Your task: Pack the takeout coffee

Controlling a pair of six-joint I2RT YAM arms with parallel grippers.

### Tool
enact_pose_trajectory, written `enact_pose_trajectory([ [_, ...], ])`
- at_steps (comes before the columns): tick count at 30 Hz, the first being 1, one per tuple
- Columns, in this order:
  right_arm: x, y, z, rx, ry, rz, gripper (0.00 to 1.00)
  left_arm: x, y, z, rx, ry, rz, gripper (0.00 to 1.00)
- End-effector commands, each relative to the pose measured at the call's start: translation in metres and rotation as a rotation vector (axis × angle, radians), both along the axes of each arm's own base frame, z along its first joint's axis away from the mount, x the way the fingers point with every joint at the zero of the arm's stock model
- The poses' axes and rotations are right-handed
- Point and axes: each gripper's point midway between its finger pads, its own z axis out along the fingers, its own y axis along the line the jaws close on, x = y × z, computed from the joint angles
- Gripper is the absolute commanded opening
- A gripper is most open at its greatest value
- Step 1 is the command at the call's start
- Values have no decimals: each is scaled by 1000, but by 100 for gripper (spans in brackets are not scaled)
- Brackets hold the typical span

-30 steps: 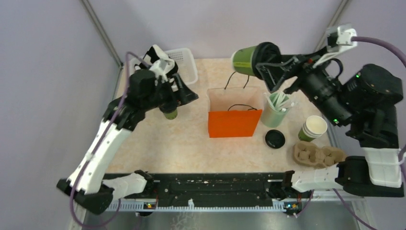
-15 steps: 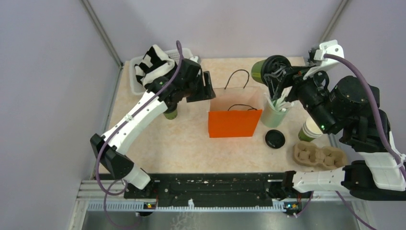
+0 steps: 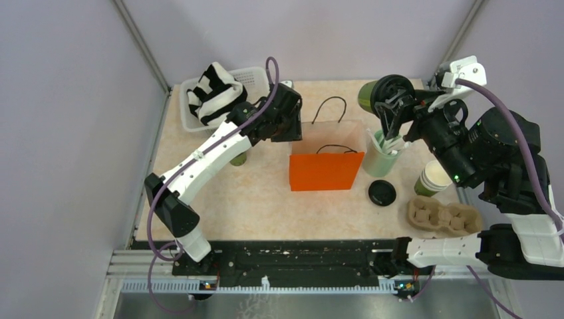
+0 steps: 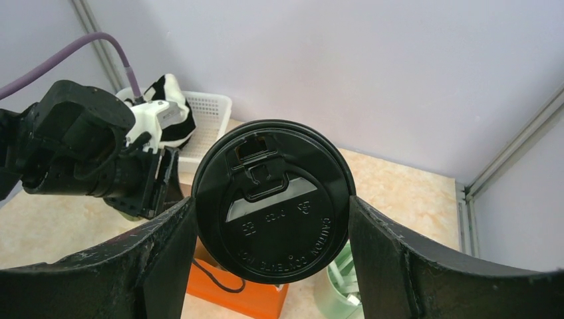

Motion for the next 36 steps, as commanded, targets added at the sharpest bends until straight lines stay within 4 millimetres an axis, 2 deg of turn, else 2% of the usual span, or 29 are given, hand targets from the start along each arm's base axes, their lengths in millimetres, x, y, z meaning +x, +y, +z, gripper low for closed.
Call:
enact_pose_trajectory([
  [1,0,-5,6,-26,-21,-8,48,6,4,12,8,-49,24,49],
  [4,0,1,2,-33,-12,15,47,13,5,8,33,-68,28,40],
  [9,-1,10,-6,-56,0,51,46,37,5,20,76,-194,4,11],
  [14,-2,25,-14,-127,19,108,45,66,5,46,102,-371,-53,0],
  [20,-5,43,-19,-181,17,196,45,92,9,82,75,-617,-81,0],
  [25,-8,65,-29,-225,25,278,45,91,14,107,0,-866,-108,0],
  [29,-8,77,-32,-230,32,311,45,86,37,100,-33,-881,-29,0],
  [30,-9,81,-32,-227,34,326,45,82,44,93,-36,-869,-4,0],
  [33,-12,88,-34,-210,49,359,45,62,63,98,-78,-922,36,0],
  [36,-17,94,-35,-185,61,394,45,50,76,94,-99,-938,62,0],
])
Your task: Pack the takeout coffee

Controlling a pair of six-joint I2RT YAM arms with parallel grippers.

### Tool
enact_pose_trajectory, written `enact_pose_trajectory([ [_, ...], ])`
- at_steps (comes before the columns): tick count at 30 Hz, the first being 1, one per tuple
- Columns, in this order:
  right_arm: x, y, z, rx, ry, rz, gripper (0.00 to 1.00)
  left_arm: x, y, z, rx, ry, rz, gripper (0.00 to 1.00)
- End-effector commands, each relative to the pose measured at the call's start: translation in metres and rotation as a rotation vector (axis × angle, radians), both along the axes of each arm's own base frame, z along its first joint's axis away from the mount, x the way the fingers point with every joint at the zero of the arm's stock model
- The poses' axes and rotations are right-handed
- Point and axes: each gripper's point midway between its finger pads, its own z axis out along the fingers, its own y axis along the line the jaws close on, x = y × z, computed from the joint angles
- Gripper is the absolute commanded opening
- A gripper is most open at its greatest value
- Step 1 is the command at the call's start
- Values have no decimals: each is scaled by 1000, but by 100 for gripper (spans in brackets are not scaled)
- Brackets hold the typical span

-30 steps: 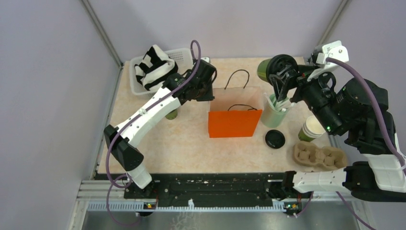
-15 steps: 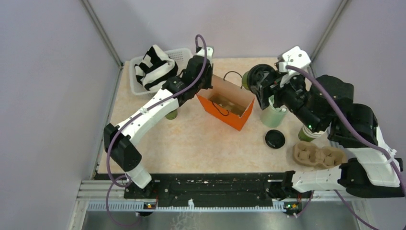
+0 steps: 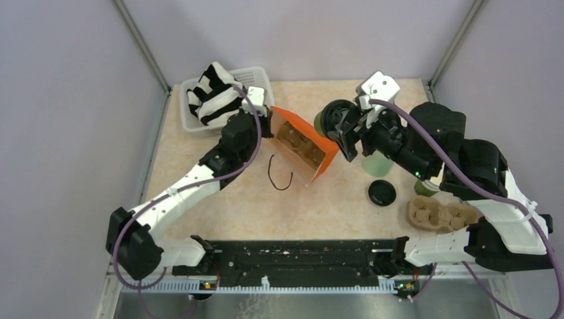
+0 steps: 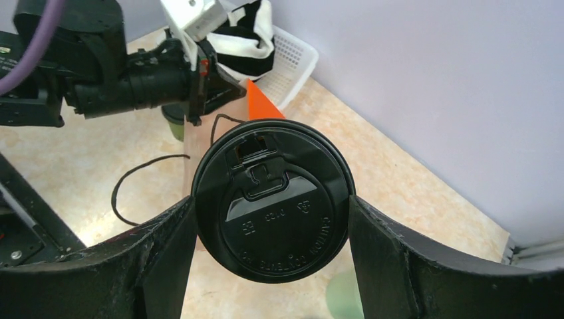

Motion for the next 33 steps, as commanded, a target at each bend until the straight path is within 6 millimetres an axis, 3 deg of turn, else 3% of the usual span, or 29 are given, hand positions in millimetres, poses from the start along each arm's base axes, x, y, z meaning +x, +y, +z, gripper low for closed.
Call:
enact_pose_trajectory([
  [1,-9,10,11,83,23,64,45,-12,23,51,-165,-162,61,0],
  [8,-13,7,-12,71,85,53,44,-26,41,32,-213,-125,108,0],
  [15,-22,-5,-42,-54,140,75,42,-32,49,15,-196,-64,127,0],
  [24,-31,23,-79,-189,205,199,41,-34,47,-1,-207,19,110,0],
  [28,-32,43,-81,-227,182,280,41,-41,41,-4,-230,50,68,0],
  [33,-17,59,-80,-296,104,284,41,-53,36,-14,-263,84,20,0],
])
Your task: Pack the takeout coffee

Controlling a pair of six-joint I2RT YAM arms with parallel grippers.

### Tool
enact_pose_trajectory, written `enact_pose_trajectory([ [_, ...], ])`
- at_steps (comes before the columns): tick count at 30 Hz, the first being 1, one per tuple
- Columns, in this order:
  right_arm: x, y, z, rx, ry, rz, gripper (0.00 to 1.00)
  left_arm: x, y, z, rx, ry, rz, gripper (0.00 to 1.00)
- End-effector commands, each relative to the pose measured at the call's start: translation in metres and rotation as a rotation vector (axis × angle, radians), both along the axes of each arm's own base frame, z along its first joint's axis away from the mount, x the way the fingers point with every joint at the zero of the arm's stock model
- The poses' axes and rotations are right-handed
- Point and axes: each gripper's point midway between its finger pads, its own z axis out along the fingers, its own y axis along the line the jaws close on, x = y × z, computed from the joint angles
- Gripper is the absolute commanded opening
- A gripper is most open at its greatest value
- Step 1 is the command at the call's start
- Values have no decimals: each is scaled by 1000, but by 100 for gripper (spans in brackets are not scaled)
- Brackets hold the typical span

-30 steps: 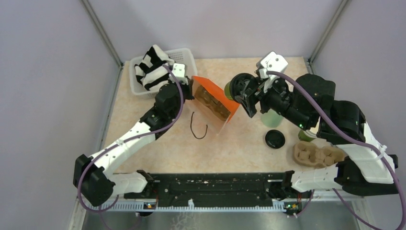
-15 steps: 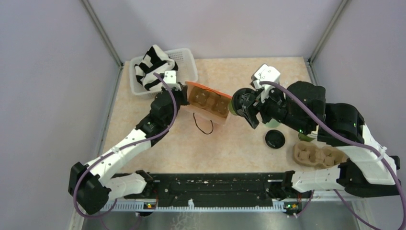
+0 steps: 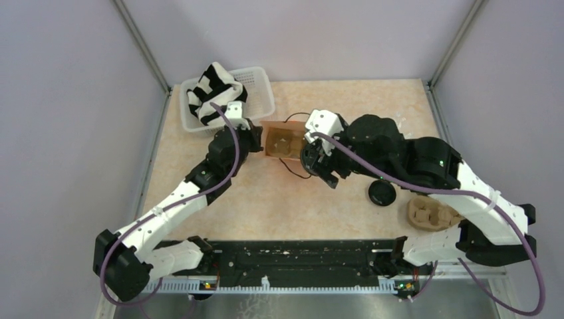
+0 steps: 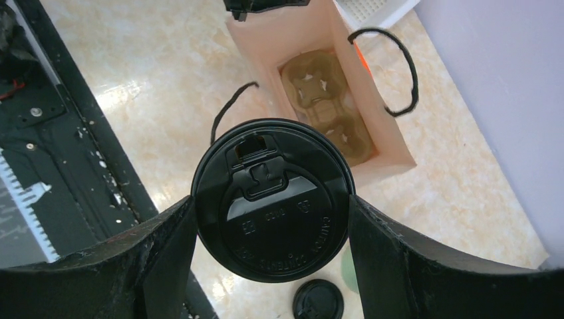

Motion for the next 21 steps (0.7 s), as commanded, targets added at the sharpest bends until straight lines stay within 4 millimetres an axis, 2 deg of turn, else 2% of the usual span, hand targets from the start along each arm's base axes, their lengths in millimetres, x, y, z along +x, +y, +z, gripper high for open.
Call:
enact_pose_trajectory([
  [1,12,17,15,-15,-106,52,41,-16,-4,9,-92,-18,-56,0],
  [8,18,26,10,-107,-148,94,42,-23,-2,16,-116,-84,-81,0],
  [15,30,40,-10,-225,-238,162,43,-24,-10,21,-117,-136,-131,0],
  [21,43,47,-34,-332,-295,182,43,-31,-10,17,-100,-165,-163,0],
])
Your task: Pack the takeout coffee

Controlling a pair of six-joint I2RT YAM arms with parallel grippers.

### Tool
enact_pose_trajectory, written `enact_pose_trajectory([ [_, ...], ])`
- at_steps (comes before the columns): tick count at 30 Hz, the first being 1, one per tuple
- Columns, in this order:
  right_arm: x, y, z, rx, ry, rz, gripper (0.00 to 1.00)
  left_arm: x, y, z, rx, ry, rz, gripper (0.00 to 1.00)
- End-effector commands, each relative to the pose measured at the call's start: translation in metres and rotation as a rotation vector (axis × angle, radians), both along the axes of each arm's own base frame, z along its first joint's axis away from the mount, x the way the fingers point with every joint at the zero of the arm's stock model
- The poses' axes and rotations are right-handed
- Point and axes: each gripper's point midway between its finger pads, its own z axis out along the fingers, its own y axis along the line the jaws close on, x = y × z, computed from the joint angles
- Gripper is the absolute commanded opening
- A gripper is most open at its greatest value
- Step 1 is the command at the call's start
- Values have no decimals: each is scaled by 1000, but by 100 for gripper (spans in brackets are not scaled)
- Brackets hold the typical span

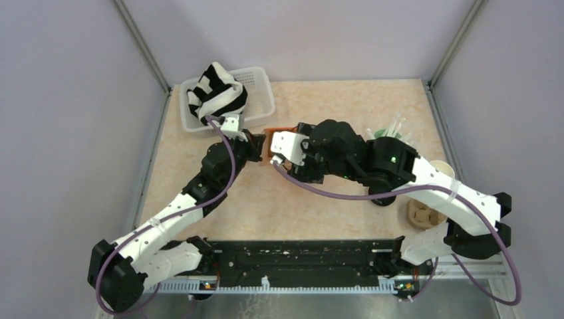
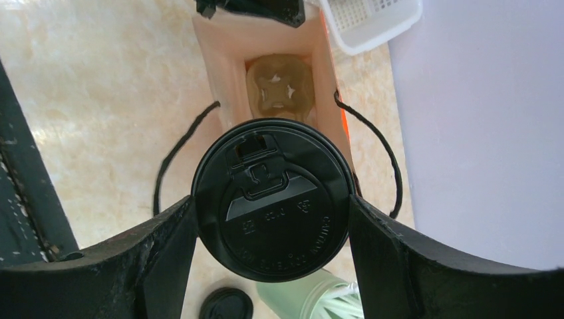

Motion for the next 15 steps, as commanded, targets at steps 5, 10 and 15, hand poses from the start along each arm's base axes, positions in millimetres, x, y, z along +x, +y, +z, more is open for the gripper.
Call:
enact_pose_trajectory([
  [5,17,10,-28,-114,-110,26,43,-13,2,21,-46,-119,-46,0],
  [10,5,15,-52,-140,-47,52,43,-14,-1,21,-59,-123,-60,0],
  [15,-10,23,-77,-144,-2,75,43,-15,-11,13,-56,-95,-106,0],
])
